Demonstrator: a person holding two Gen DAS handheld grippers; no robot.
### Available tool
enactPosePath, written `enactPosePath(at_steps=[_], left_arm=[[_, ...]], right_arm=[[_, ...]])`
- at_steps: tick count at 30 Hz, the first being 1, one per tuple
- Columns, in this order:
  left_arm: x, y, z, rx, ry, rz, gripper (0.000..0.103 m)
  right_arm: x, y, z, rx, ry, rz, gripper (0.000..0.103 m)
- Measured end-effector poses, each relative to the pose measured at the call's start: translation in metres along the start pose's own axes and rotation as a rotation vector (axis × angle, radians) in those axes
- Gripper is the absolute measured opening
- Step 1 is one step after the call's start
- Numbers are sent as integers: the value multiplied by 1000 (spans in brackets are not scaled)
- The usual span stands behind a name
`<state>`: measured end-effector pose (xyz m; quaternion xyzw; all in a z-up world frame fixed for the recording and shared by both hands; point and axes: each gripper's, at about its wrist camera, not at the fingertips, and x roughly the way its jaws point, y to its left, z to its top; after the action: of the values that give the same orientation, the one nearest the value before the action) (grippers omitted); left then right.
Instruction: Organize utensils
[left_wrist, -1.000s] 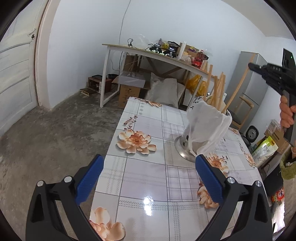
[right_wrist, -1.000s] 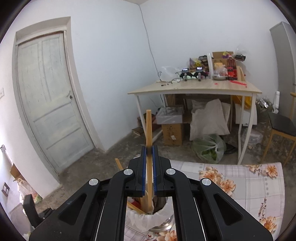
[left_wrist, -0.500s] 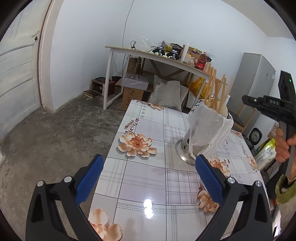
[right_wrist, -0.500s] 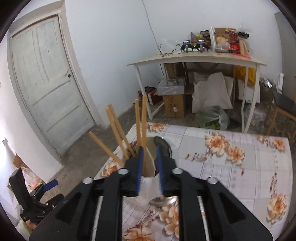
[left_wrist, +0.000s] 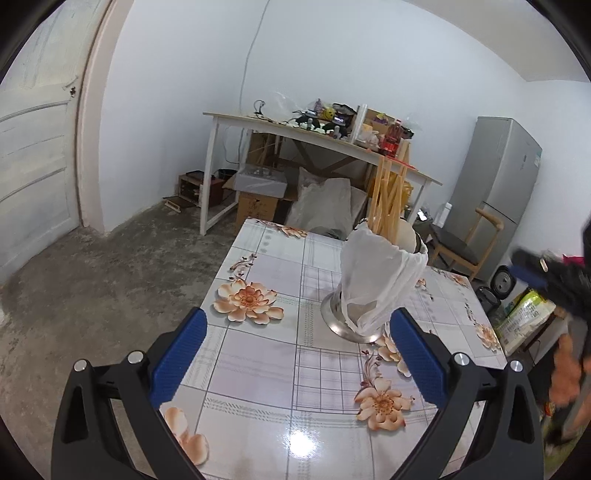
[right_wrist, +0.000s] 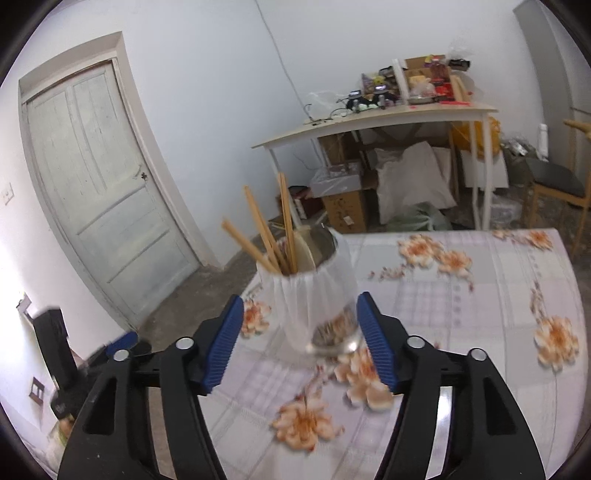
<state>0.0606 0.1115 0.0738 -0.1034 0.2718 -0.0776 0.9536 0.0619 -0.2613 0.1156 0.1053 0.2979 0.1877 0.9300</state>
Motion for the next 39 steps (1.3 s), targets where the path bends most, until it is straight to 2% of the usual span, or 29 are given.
enactPosePath(at_steps=[2, 8, 13, 17, 20, 23, 27, 32, 39], left_arm=[[-5, -9, 0, 8, -10, 10, 97], [-19, -40, 1, 67, -29, 131, 97], [-25, -62, -3, 135, -14, 158, 97], [-15, -77, -8, 231, 59, 190, 97], [-7, -85, -14, 289, 78, 257, 97], [-6, -86, -18, 263, 76, 288, 97], [-1, -78, -18, 194, 116, 265, 97], [1, -70, -20, 122, 146, 276, 97], [-1, -66, -24, 112, 141, 317, 97]], right_arm=[[-15, 4, -16, -2, -17, -25, 72], [-40, 15, -50, -53, -34, -142, 86], [-46, 20, -61, -106, -36, -214, 94], [-44, 22, -64, -120, -33, -254, 95], [-39, 20, -66, -117, -19, -289, 95], [-37, 19, -70, -128, -17, -329, 95], [-40, 20, -72, -140, -10, -352, 95], [-45, 21, -74, -157, -1, -382, 95], [-51, 13, -76, -146, 9, -414, 95]])
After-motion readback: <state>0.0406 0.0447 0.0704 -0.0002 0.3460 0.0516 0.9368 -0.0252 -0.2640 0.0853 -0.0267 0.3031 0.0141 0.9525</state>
